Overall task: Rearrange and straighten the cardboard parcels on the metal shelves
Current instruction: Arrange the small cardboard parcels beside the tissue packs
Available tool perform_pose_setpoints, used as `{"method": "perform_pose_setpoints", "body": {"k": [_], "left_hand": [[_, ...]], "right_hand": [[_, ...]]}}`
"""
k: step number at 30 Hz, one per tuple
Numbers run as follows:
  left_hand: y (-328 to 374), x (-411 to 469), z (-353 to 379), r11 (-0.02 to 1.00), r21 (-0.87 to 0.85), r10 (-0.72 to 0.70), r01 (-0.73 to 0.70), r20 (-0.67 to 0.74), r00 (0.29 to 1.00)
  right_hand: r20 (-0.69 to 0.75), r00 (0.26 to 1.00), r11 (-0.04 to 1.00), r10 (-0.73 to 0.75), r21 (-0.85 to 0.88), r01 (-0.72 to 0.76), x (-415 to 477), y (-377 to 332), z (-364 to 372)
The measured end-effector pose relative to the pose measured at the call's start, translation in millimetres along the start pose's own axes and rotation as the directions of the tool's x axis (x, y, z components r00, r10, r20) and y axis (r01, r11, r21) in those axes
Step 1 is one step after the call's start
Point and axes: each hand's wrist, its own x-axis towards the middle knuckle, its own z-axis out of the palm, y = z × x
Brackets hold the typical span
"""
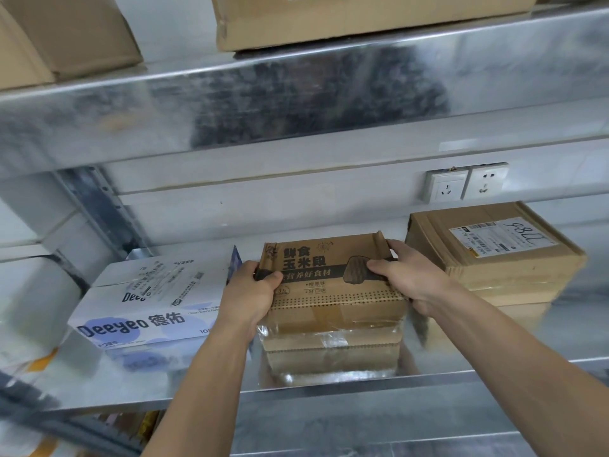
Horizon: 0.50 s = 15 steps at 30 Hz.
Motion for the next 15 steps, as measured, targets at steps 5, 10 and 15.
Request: {"method": "perform_pose_setpoints", "body": {"k": [5, 10, 15], "left_hand": [[1, -1, 0, 1.0, 0.004, -0.007, 0.007, -0.003, 1.0], [3, -6, 1, 1.0, -0.025, -0.007, 0.007, -0.02, 1.0], [11, -16, -1, 0.999, -0.04, -0.031, 0.03, -0.02, 0.999]], "right_hand": [[-0.003, 1.0, 1.0, 0.009, -0.012, -0.009, -1, -2, 1], [-0.015, 1.0, 0.999, 0.023, 0.036, -0.022, -5, -4, 2], [0.013, 0.999, 0.995, 0.052, 0.086, -0.053, -8, -6, 0]]}}
